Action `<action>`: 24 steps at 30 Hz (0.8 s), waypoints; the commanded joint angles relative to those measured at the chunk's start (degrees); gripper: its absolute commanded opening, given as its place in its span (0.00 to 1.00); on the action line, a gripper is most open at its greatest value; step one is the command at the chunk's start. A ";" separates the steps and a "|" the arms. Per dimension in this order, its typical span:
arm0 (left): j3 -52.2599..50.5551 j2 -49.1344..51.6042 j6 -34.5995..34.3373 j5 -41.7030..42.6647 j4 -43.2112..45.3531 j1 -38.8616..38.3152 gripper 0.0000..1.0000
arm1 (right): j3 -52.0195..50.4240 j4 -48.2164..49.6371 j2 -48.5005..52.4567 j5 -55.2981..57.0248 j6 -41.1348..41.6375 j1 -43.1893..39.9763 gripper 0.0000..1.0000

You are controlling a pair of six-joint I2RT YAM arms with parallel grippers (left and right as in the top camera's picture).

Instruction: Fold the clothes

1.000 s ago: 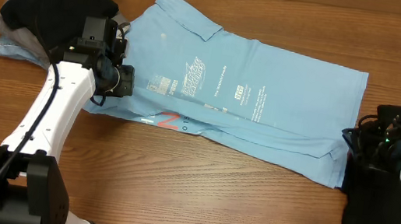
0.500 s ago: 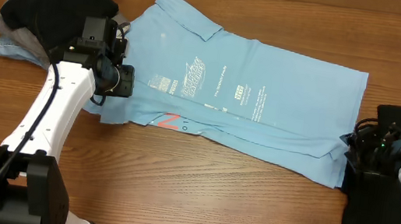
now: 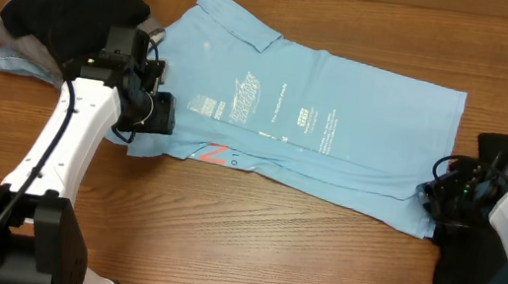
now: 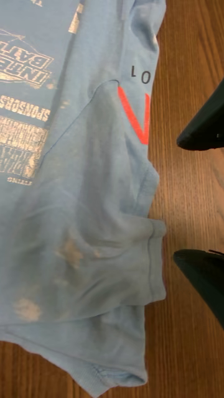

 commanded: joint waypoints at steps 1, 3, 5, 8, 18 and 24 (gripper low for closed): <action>0.33 0.24 0.70 1.22 -0.50 -0.39 0.54 | -0.33 0.70 1.42 -1.81 -0.07 0.33 0.23; 0.33 0.24 0.70 1.22 -0.50 -0.39 0.55 | -0.09 1.11 1.36 -2.40 -0.09 0.33 0.15; 0.33 0.24 0.72 1.22 -0.50 -0.39 0.56 | 0.74 0.55 1.36 -4.02 -0.11 0.22 0.10; 0.33 0.24 0.72 1.20 -0.50 -0.39 0.57 | 2.86 -1.68 1.29 -5.70 -0.28 0.11 0.08; 0.31 0.24 0.72 1.29 -1.55 -0.42 0.58 | 10.51 -5.35 0.28 -5.86 -0.48 0.13 0.04; 0.31 0.24 0.72 1.90 -1.64 -0.42 0.59 | 10.27 -0.55 0.52 -5.79 -0.37 0.81 0.21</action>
